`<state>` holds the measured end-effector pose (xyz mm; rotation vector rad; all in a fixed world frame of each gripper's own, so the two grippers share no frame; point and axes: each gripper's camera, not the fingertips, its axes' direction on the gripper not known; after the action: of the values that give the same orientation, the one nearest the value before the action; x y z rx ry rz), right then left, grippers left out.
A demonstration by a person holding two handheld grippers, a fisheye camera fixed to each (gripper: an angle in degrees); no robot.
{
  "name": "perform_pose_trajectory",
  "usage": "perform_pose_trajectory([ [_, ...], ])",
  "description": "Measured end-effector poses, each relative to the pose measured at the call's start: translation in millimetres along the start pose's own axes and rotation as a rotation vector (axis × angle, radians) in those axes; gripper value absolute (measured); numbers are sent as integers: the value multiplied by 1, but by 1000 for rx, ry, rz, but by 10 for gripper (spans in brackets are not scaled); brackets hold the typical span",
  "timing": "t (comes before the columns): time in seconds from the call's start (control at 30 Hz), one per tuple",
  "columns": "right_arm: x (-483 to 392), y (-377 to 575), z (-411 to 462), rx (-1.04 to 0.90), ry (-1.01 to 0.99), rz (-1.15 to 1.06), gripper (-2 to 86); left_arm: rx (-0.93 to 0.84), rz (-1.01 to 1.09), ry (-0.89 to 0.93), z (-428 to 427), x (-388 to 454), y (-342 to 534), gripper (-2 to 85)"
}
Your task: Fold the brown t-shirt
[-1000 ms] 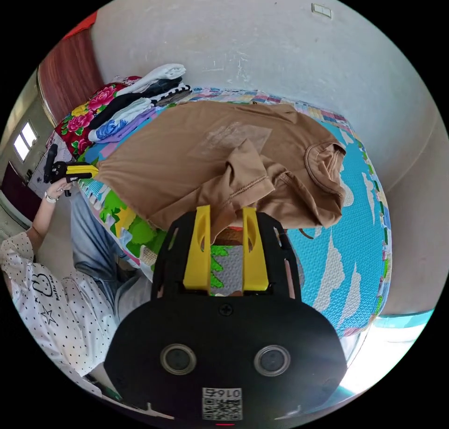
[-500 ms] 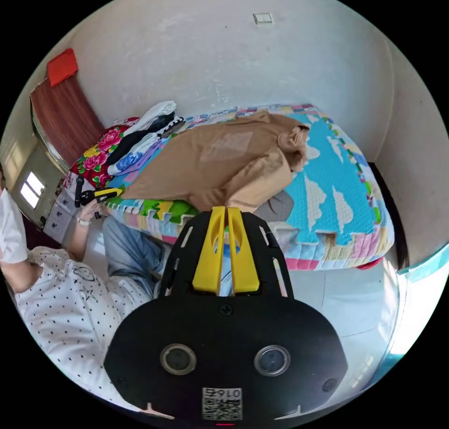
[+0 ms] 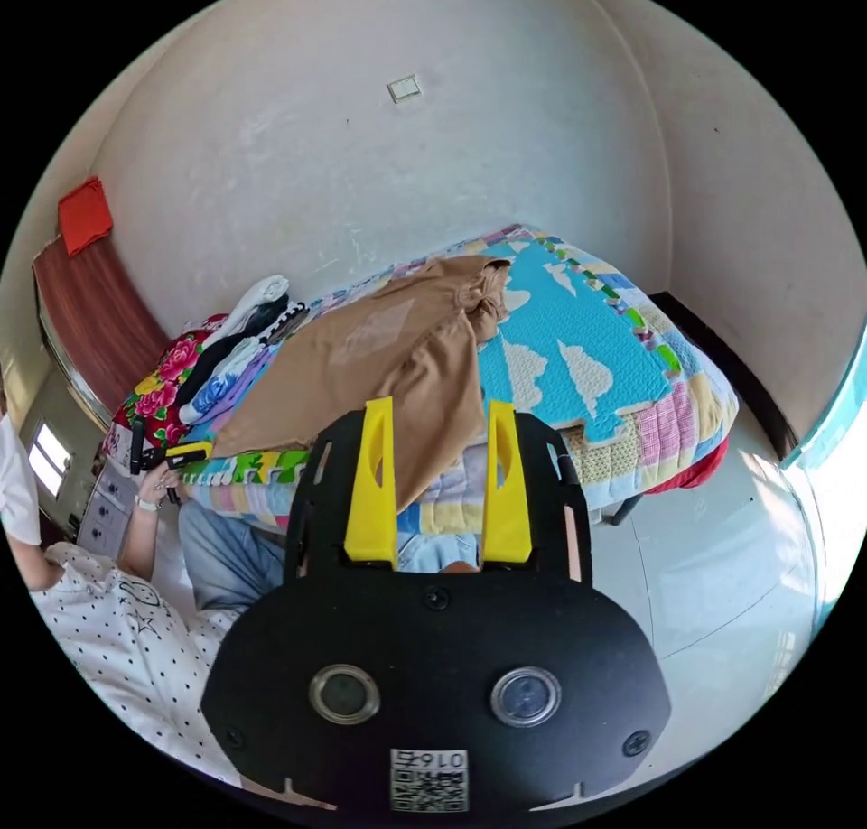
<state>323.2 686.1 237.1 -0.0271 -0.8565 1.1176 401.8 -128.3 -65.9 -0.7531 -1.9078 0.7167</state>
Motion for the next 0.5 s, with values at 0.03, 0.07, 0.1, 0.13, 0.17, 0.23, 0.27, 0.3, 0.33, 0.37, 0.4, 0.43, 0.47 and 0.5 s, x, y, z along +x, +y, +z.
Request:
perform_pose_trajectory([
  [0.03, 3, 3, 5, -14, 13, 11, 137, 16, -62, 24, 1, -10, 3, 55],
  [0.07, 3, 4, 7, -24, 14, 18, 137, 29, -125, 44, -1, -20, 8, 53],
  [0.1, 3, 8, 11, -43, 4, 21, 137, 41, -141, 54, -2, -25, 11, 54],
  [0.13, 1, 14, 11, -46, -13, 11, 136, 66, -153, 73, -6, -31, 16, 56],
  [0.17, 0, 17, 11, -43, -20, 5, 136, 73, -151, 91, -8, -35, 21, 60],
  [0.23, -5, 27, 8, -36, -21, -11, 133, 54, -153, 101, -8, -39, 27, 70],
  [0.27, -6, 29, 7, -35, -16, -14, 132, 44, -155, 98, -7, -41, 30, 76],
  [0.3, -8, 34, 5, -32, -5, -20, 131, 41, -155, 97, -6, -41, 32, 79],
  [0.33, -10, 38, 2, -24, 1, -26, 130, 36, -150, 98, -4, -42, 35, 84],
  [0.37, -11, 40, 0, -19, 2, -28, 129, 18, -136, 105, -1, -41, 37, 89],
  [0.4, -14, 44, -2, -12, 0, -35, 128, 6, -130, 111, 1, -41, 38, 91],
  [0.43, -16, 48, -5, -6, -5, -40, 128, -3, -127, 115, 5, -41, 40, 95],
  [0.47, -17, 50, -6, -3, -7, -41, 127, 6, -131, 113, 5, -41, 43, 96],
  [0.5, -19, 54, -8, 0, -12, -47, 127, 1, -129, 116, 5, -41, 44, 96],
])
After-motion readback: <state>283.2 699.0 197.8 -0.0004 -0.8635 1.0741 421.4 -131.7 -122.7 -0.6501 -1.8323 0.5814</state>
